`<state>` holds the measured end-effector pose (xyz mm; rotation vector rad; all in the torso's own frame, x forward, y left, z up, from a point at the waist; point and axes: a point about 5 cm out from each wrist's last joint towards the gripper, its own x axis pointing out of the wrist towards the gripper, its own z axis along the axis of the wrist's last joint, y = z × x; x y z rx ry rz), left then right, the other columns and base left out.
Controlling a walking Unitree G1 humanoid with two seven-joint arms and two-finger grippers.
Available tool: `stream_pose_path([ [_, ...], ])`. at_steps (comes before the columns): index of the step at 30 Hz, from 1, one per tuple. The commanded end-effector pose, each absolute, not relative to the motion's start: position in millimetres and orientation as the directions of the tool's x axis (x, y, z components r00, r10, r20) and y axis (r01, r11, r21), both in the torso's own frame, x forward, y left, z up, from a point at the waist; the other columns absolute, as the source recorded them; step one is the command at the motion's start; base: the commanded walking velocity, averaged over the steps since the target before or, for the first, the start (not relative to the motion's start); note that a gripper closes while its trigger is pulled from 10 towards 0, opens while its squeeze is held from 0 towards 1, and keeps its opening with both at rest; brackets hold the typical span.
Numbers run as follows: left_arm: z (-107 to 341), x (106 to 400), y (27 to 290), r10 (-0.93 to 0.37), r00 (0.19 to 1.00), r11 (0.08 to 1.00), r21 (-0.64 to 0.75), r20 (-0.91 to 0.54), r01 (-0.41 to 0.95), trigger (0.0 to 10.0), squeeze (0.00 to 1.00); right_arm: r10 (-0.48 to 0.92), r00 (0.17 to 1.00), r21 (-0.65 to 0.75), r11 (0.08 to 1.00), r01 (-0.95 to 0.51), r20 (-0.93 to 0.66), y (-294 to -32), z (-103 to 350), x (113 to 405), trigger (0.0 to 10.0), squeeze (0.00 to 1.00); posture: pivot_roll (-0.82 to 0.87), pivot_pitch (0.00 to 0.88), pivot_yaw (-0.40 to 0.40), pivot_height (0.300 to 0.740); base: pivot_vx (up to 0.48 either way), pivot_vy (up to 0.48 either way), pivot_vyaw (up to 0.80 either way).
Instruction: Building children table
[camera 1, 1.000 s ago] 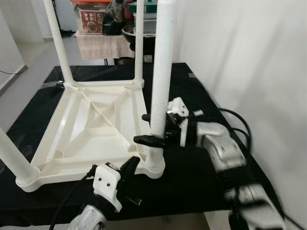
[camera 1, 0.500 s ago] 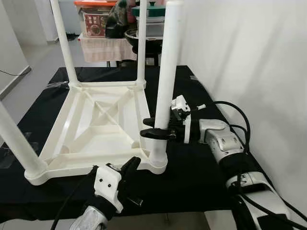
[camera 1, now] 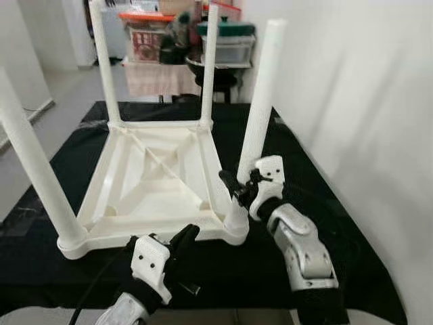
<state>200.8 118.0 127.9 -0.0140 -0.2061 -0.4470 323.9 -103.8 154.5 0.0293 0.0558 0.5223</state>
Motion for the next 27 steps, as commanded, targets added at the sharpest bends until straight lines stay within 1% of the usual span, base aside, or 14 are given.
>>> stream_pose_path([
  [1, 126, 203, 119, -0.429, 0.883, 0.902, 0.031, 0.192, 0.431, 10.0, 0.0, 0.546, 0.812, 0.106, 0.838, -0.536, -0.206, -104, 119, 319, 0.0, 0.0, -0.03, 0.0, -0.052, 0.74, 0.0, 0.0, 0.0],
  [4, 126, 204, 120, -0.428, 0.883, 0.902, 0.03, 0.193, 0.43, 10.0, 0.0, 0.561, 0.803, 0.097, 0.827, -0.554, -0.199, -101, 119, 319, 0.0, 0.0, -0.03, 0.0, -0.052, 0.74, 0.0, 0.0, 0.0],
  [5, 126, 204, 120, -0.422, 0.885, 0.905, 0.031, 0.194, 0.425, 10.0, 0.0, 0.564, 0.803, 0.092, 0.825, -0.558, -0.192, -100, 121, 317, 10.0, 0.0, -0.02, 0.0, -0.054, 0.74, 0.0, 0.0, 0.0],
  [9, 126, 204, 121, -0.419, 0.887, 0.906, 0.032, 0.195, 0.421, 10.0, 0.0, 0.596, 0.784, 0.113, 0.803, -0.585, -0.172, -97, 125, 315, 10.0, 0.0, -0.03, 0.0, -0.051, 0.74, 0.0, 0.0, 0.0],
  [10, 126, 205, 121, -0.419, 0.886, 0.906, 0.033, 0.196, 0.421, 10.0, 0.0, 0.649, 0.748, 0.118, 0.76, -0.639, -0.137, -93, 133, 311, 10.0, 1.0, -0.03, 0.0, -0.049, 0.74, 0.0, 0.0, 0.0],
  [11, 126, 206, 121, -0.421, 0.886, 0.906, 0.033, 0.196, 0.423, 10.0, 0.0, 0.721, 0.687, 0.116, 0.693, -0.712, -0.091, -88, 144, 309, 10.0, 1.0, -0.02, 0.0, -0.044, 0.74, 0.0, 0.0, 0.0],
  [13, 126, 206, 121, -0.421, 0.886, 0.906, 0.033, 0.196, 0.423, 10.0, 0.0, 0.721, 0.687, 0.116, 0.693, -0.712, -0.091, -88, 144, 309, 10.0, 1.0, -0.02, 0.0, -0.044, 0.74, 0.0, 0.0, 0.0],
  [15, 126, 207, 120, -0.425, 0.884, 0.904, 0.031, 0.196, 0.427, 10.0, 0.0, 0.874, 0.485, 0.062, 0.486, -0.872, -0.03, -86, 164, 310, 10.0, 1.0, -0.02, 0.0, -0.049, 0.74, 0.0, 0.0, 0.0],
  [16, 126, 208, 119, -0.425, 0.884, 0.903, 0.031, 0.196, 0.428, 10.0, 0.0, 0.91, 0.413, 0.032, 0.414, -0.91, -0.03, -87, 169, 311, 10.0, 0.63, -0.02, 0.0, -0.049, 0.74, 0.0, 0.0, 0.0],
  [17, 126, 208, 119, -0.425, 0.884, 0.903, 0.031, 0.196, 0.428, 10.0, 0.0, 0.91, 0.413, 0.032, 0.414, -0.91, -0.03, -87, 169, 311, 10.0, 0.63, -0.02, 0.0, -0.049, 0.74, 0.0, 0.0, 0.0],
  [19, 126, 208, 119, -0.425, 0.884, 0.903, 0.03, 0.196, 0.428, 10.0, 0.0, 0.937, 0.348, 0.008, 0.348, -0.937, -0.04, -88, 173, 315, 10.0, 0.63, -0.01, 0.0, -0.05, 0.74, 0.0, 0.0, 0.0],
  [20, 126, 208, 118, -0.425, 0.884, 0.903, 0.03, 0.196, 0.428, 10.0, 0.0, 0.955, 0.293, -0.006, 0.293, -0.956, -0.054, -90, 175, 320, 10.0, 0.0, -0.01, 0.0, -0.055, 0.74, 0.0, 0.0, 0.0],
  [21, 125, 208, 118, -0.425, 0.884, 0.904, 0.03, 0.196, 0.427, 10.0, 0.0, 0.963, 0.264, -0.009, 0.264, -0.965, -0.061, -91, 177, 324, 10.0, 0.0, -0.01, 0.0, -0.055, 0.74, 0.0, 0.0, 0.0],
  [27, 125, 209, 117, -0.424, 0.884, 0.904, 0.03, 0.196, 0.426, 10.0, 0.0, 0.957, 0.275, -0.017, 0.275, -0.961, -0.089, -98, 187, 347, 10.0, 0.0, 0.01, 0.0, -0.063, 0.74, 0.0, 0.0, 0.0],
])
